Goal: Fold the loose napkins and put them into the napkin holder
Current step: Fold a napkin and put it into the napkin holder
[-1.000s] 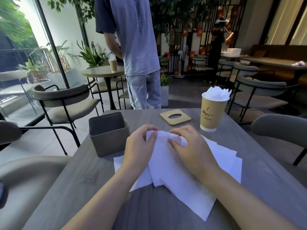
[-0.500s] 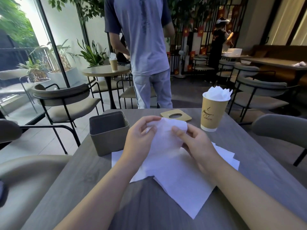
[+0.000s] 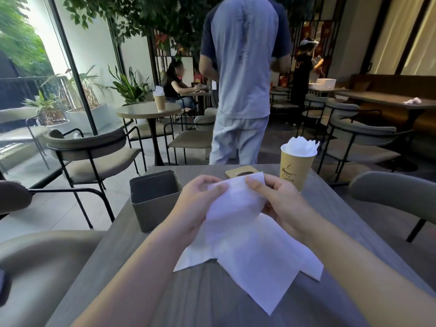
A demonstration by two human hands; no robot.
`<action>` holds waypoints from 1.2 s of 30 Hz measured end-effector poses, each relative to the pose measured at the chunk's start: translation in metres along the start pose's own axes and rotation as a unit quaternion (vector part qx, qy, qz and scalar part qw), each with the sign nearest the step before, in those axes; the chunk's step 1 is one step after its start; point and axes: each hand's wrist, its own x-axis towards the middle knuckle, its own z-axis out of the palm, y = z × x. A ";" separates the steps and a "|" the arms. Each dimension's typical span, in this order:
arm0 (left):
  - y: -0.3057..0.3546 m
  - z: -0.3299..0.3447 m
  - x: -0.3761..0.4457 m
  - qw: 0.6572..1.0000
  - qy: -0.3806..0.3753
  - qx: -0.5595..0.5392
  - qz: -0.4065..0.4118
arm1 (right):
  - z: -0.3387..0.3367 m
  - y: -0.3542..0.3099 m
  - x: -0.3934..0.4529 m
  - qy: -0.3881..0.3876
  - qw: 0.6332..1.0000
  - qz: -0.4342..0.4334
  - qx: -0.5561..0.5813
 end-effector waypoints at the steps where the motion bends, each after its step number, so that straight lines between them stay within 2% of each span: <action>1: 0.003 0.001 0.000 1.000 0.017 0.006 0.012 | 0.001 -0.003 -0.002 -0.009 1.000 -0.001 -0.006; 4: 0.009 -0.001 -0.005 0.999 0.044 0.015 -0.012 | 0.002 -0.012 -0.005 0.007 1.000 -0.017 -0.021; 7: 0.014 -0.004 -0.014 0.995 -0.031 -0.039 -0.087 | 0.000 -0.018 -0.007 0.015 1.000 -0.013 -0.013; 9: 0.015 -0.004 -0.019 0.991 -0.073 -0.038 -0.106 | -0.001 -0.020 -0.009 -0.001 0.999 -0.003 -0.034; 15: 0.015 0.000 -0.024 0.998 -0.063 0.005 -0.010 | -0.003 -0.021 -0.016 -0.046 0.997 0.033 -0.047; 20: 0.017 0.000 -0.030 0.997 -0.074 -0.024 0.005 | -0.009 -0.025 -0.023 -0.100 0.993 0.031 -0.052; 23: 0.018 0.000 -0.033 0.997 -0.065 -0.026 0.019 | -0.011 -0.027 -0.025 -0.092 0.994 0.011 -0.058; 26: 0.020 -0.001 -0.037 0.995 -0.077 -0.054 0.025 | -0.012 -0.027 -0.024 -0.048 0.998 -0.029 -0.034; 29: 0.024 0.000 -0.042 0.991 -0.100 -0.080 0.037 | -0.013 -0.029 -0.027 -0.058 0.996 -0.061 -0.011; 33: 0.028 -0.004 -0.046 0.989 -0.122 -0.038 0.080 | -0.016 -0.037 -0.033 -0.111 0.989 -0.088 -0.050; 36: 0.036 -0.010 -0.053 0.986 -0.114 0.016 0.117 | -0.017 -0.048 -0.041 -0.119 0.991 -0.060 -0.032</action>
